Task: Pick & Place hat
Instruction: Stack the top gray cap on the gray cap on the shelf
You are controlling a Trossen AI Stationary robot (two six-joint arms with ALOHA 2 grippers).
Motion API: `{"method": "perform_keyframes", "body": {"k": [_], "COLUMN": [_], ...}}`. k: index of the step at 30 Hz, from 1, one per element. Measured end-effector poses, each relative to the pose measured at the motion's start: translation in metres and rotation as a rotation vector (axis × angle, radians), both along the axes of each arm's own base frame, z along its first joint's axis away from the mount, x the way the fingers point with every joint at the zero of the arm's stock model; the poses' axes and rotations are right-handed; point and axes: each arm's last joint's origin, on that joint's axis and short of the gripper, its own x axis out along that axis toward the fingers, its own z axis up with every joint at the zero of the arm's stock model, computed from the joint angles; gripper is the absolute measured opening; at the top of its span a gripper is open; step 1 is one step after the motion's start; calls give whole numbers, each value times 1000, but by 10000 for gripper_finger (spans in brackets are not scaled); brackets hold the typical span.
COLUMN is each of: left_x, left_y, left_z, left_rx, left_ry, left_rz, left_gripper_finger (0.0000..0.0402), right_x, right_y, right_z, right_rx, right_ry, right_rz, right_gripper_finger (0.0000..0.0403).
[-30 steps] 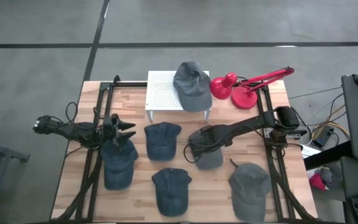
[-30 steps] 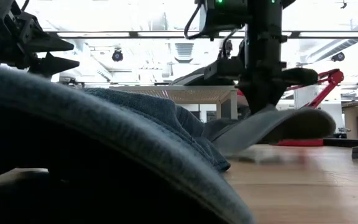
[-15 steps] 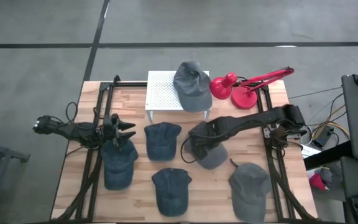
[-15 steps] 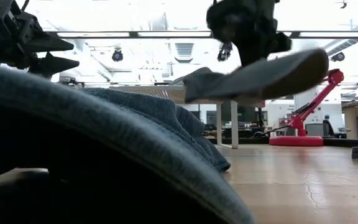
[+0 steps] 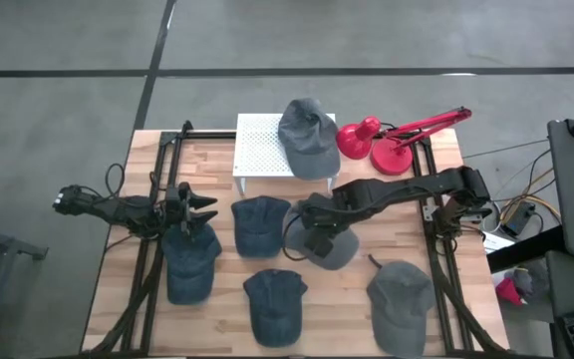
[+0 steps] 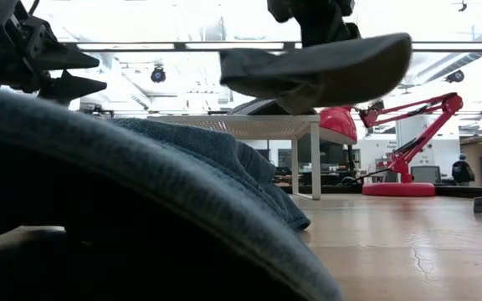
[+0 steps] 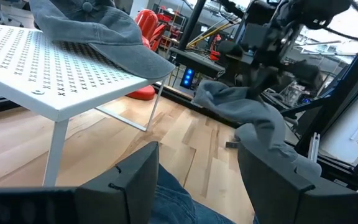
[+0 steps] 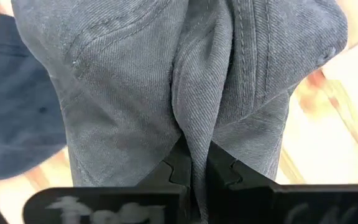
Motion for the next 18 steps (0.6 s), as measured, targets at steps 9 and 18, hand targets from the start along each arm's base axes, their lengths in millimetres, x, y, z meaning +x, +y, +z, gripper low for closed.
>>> {"method": "perform_keyframes", "body": {"k": [9, 18], "left_x": [0, 0], "left_y": [0, 0], "left_z": [0, 0], "left_rx": [0, 0], "left_ry": [1, 1], "left_rz": [4, 4], "left_gripper_finger": [223, 223], "right_x": [17, 29], "right_y": [2, -2], "right_z": [29, 52], "right_rx": [-8, -103], "right_ry": [-228, -413], "right_rz": [77, 90], "right_gripper_finger": [11, 11]}}
